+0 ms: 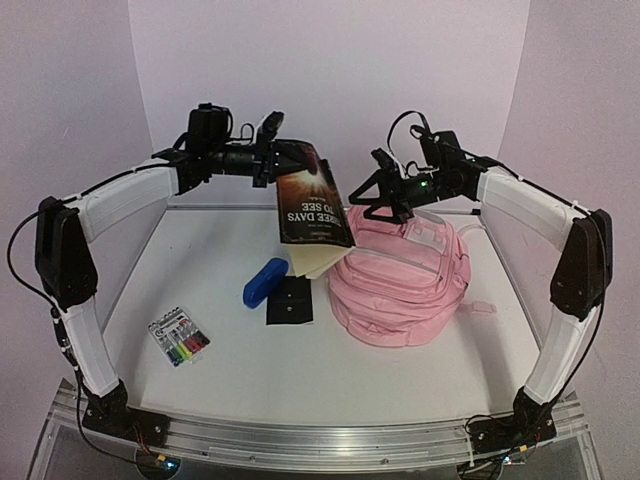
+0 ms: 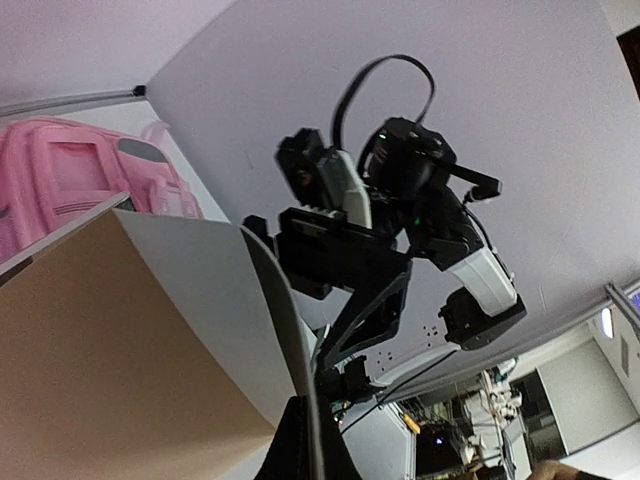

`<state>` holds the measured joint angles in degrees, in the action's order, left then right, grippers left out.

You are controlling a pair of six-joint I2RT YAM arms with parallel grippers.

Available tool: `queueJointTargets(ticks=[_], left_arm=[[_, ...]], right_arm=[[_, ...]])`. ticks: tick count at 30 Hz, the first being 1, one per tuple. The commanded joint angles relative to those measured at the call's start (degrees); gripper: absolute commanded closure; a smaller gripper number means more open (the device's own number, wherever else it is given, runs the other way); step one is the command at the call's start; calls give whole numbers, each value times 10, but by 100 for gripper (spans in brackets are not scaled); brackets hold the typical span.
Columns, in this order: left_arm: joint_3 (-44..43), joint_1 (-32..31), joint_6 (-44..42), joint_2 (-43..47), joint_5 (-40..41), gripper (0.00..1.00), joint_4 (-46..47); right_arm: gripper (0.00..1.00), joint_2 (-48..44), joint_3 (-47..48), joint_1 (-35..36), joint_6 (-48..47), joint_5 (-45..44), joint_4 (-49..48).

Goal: Pack the student bag
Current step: Pick up the book from the center of the board.

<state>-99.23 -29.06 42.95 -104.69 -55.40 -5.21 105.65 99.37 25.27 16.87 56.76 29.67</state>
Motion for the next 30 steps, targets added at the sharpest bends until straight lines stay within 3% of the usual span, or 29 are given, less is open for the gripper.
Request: queueJointTargets(ticks=[1, 7, 17, 24, 30], left_arm=[[-50, -10, 59, -72, -44, 100, 149], [-93, -13, 200, -235, -86, 100, 303], [-63, -13, 214, -297, -72, 100, 313], [-239, -43, 188, -315, -84, 100, 223], [-444, -85, 196, -380, -81, 100, 158]], right_arm=[[2, -46, -58, -31, 22, 48, -10], [2, -71, -120, -121, 35, 35, -1], [6, -79, -167, -138, -18, -35, 39], [4, -70, -130, -148, -32, -31, 58], [2, -93, -136, -213, -38, -24, 83]])
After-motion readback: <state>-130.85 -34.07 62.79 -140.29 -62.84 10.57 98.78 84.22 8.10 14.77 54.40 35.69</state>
